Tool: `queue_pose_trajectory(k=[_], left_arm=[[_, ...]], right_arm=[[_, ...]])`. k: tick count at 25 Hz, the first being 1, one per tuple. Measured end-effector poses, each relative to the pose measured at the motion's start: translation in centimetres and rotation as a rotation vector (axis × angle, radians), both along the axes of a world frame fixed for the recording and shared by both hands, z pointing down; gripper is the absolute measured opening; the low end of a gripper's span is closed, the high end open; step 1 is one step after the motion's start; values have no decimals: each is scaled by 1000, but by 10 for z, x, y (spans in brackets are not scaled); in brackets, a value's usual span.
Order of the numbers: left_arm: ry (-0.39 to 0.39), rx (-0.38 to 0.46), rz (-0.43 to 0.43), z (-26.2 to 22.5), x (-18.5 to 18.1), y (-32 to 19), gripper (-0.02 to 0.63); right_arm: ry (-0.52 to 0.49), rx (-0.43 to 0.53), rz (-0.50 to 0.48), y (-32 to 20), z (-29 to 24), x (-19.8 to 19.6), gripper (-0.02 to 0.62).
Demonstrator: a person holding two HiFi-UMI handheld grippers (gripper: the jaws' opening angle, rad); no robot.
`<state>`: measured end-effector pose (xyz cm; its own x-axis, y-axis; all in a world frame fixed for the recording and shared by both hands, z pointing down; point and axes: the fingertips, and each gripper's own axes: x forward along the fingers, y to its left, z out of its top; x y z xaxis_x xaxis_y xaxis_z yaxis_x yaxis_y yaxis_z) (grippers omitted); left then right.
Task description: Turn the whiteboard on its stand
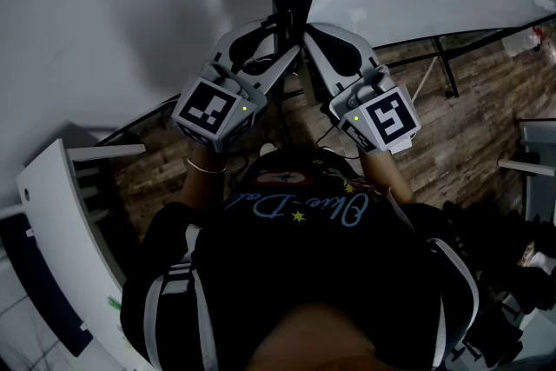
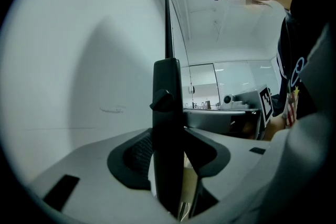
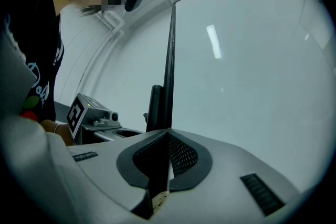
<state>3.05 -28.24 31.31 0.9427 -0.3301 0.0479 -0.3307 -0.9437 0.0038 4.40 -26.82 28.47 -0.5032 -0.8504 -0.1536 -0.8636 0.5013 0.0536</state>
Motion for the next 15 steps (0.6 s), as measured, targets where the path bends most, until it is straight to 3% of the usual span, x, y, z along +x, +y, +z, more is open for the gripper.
queue_pose_trajectory(k=[15], left_arm=[[0, -18, -28, -1, -1, 0, 199]], right_arm=[[-10, -2, -25, 1, -1, 0, 18]])
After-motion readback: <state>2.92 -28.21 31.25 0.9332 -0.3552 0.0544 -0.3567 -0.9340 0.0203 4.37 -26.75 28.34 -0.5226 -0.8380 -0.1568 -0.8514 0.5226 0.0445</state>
